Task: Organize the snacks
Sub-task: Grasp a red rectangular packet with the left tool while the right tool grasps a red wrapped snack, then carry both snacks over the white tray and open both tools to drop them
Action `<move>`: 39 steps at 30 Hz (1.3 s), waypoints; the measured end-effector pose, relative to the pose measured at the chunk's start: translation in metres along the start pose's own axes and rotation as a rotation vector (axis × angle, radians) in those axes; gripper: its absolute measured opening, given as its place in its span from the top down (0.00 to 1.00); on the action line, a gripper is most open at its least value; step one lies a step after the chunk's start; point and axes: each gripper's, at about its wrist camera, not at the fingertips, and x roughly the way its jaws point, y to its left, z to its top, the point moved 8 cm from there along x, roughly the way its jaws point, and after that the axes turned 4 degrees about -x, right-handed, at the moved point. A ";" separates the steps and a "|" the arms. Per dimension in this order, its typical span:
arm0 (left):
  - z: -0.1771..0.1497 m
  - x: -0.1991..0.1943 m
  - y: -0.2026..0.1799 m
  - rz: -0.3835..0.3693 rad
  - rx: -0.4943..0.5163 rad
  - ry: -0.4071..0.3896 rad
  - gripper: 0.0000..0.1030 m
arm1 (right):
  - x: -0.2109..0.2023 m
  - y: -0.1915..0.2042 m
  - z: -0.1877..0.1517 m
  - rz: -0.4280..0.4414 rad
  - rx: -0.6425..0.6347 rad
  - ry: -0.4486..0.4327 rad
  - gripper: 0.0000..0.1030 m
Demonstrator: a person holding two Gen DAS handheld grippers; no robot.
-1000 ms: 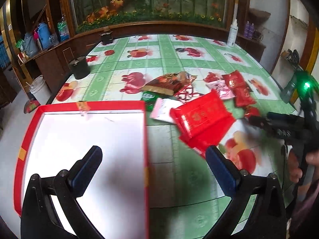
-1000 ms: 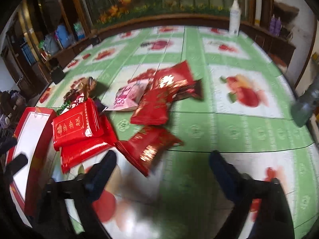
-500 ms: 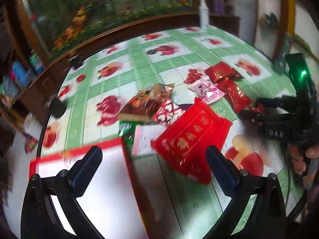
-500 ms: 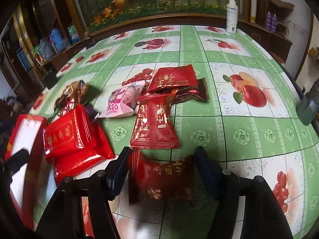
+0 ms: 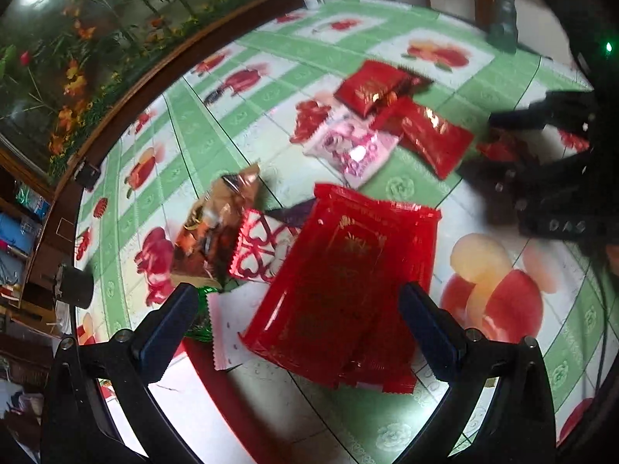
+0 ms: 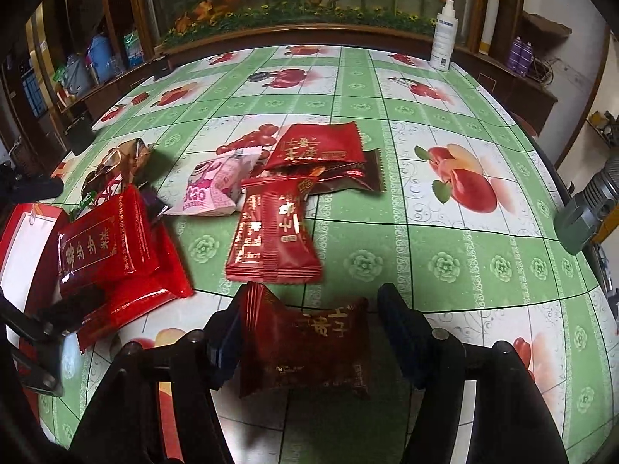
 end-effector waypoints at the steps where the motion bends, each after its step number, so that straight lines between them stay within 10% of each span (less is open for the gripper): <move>1: -0.001 0.000 -0.001 -0.013 -0.009 -0.003 0.05 | 0.000 -0.001 0.000 0.000 0.003 0.001 0.35; 5: -0.003 -0.004 -0.004 -0.084 -0.069 -0.009 0.36 | -0.001 -0.002 0.000 0.002 0.005 0.005 0.35; 10: -0.005 -0.011 -0.011 -0.087 -0.113 -0.035 0.52 | -0.004 -0.011 -0.002 0.037 0.032 0.016 0.34; 17: -0.016 -0.025 -0.009 -0.150 -0.274 -0.064 0.57 | -0.012 -0.040 -0.008 0.077 0.142 -0.004 0.34; 29: -0.062 -0.099 0.022 -0.028 -0.488 -0.228 0.57 | -0.011 -0.035 -0.016 -0.037 0.044 -0.020 0.33; 39: -0.128 -0.118 0.082 0.121 -0.664 -0.193 0.56 | -0.024 -0.025 -0.029 -0.087 0.054 -0.038 0.57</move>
